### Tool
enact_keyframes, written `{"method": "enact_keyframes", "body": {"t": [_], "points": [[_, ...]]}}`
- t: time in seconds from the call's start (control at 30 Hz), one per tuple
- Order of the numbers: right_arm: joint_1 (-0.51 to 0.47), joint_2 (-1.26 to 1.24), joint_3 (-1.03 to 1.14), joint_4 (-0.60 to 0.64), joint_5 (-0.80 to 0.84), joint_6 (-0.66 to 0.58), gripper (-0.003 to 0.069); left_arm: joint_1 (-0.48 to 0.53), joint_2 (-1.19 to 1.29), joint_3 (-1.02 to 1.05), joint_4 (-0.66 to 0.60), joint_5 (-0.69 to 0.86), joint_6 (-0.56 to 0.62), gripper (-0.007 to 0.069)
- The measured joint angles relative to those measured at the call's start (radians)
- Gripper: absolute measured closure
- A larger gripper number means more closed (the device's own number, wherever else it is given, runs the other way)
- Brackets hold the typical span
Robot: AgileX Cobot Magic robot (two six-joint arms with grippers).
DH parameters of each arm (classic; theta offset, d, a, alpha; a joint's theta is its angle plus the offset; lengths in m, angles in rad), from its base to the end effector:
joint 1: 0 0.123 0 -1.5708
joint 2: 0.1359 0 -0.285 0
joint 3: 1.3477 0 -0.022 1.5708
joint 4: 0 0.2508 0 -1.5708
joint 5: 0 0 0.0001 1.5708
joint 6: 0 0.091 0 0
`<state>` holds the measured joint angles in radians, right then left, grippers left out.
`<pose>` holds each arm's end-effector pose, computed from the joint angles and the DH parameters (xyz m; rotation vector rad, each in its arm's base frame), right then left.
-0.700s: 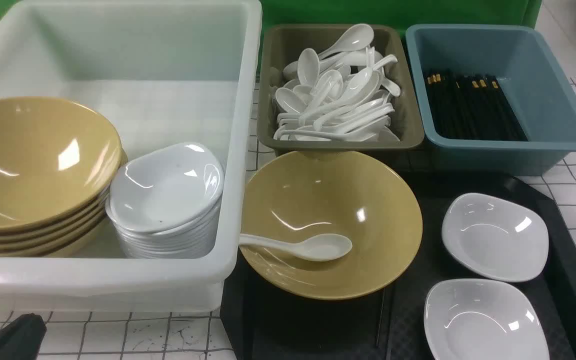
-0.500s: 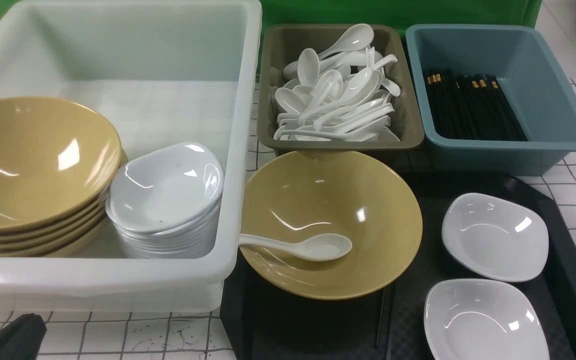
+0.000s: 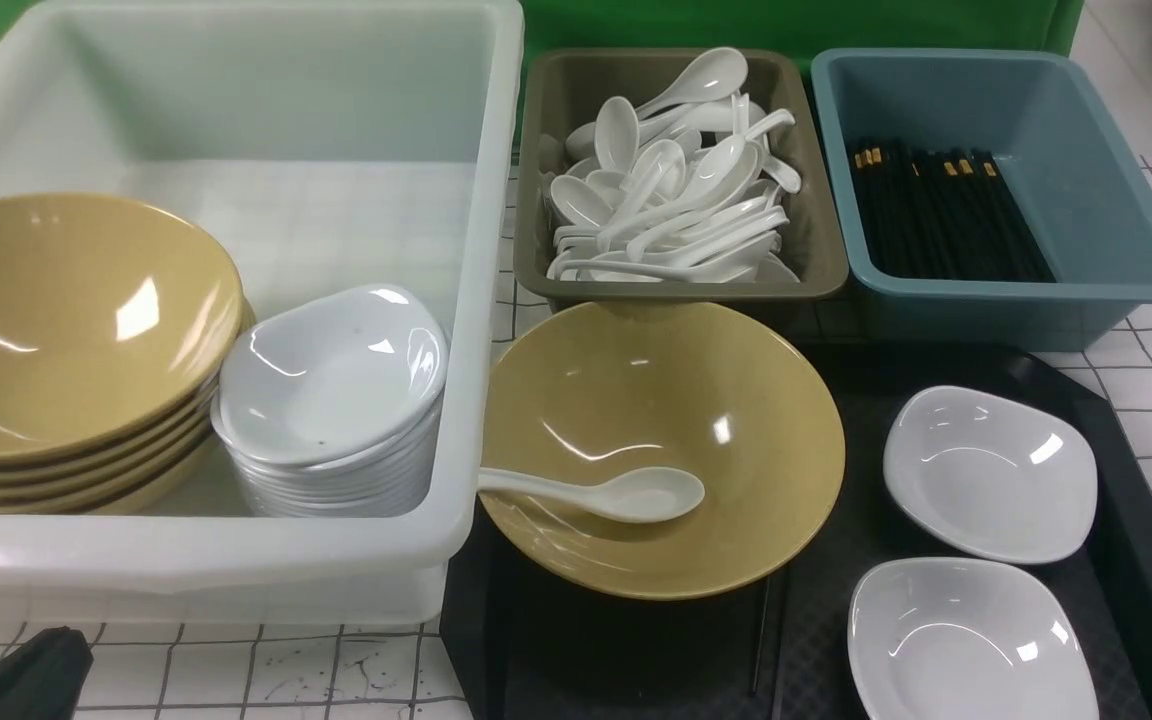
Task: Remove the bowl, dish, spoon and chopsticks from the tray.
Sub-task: Use the left arm to grab the soup spoon in the middle
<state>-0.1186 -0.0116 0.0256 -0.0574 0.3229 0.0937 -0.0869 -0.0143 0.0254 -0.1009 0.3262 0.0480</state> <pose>0.0533 -0.0080 0.1761 0.1564 1.8138 -0.0727 0.0532 -0.0076 0.1761 0.0586 1.8200 -0.1245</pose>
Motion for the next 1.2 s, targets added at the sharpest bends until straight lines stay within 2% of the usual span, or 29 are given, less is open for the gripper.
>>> {"method": "enact_keyframes", "body": {"t": [0.5, 0.67, 0.83, 0.93, 0.97, 1.0, 1.07, 1.17, 1.2], "points": [[0.001, 0.0, 0.0, 0.0, 0.0, 0.0, 0.0423, 0.0, 0.0, 0.0, 0.008, -0.001, 0.002, 0.0631], [0.028, 0.0, 0.0, 0.0, -0.001, 0.0, 0.0423, 0.0, 0.0, 0.0, 0.008, -0.001, 0.005, 0.0631], [0.035, 0.0, 0.003, 0.0, -0.064, 0.0, 0.0423, 0.0, 0.0, 0.002, 0.011, -0.054, 0.005, 0.0631], [0.035, 0.0, 0.005, 0.0, -0.275, 0.0, 0.0423, 0.0, 0.0, 0.002, 0.012, -0.23, 0.005, 0.0631], [0.035, 0.0, 0.005, 0.0, -0.405, 0.0, 0.0423, 0.0, 0.0, 0.002, 0.01, -0.353, 0.0, 0.0631], [0.035, 0.0, 0.005, 0.0, -0.443, 0.0, 0.0423, 0.0, 0.0, 0.002, 0.008, -0.369, -0.003, 0.0631], [0.035, 0.0, 0.005, -0.001, -0.651, 0.0, 0.0423, 0.0, 0.0, 0.002, -0.011, -0.524, -0.048, 0.0631], [0.035, 0.0, 0.005, -0.002, -0.856, 0.003, 0.0423, 0.0, 0.0, 0.002, -0.023, -0.669, -0.084, 0.0631], [0.035, 0.0, 0.005, -0.002, -0.982, 0.01, 0.0423, 0.0, 0.0, 0.002, -0.029, -0.756, -0.103, 0.0631]]}}
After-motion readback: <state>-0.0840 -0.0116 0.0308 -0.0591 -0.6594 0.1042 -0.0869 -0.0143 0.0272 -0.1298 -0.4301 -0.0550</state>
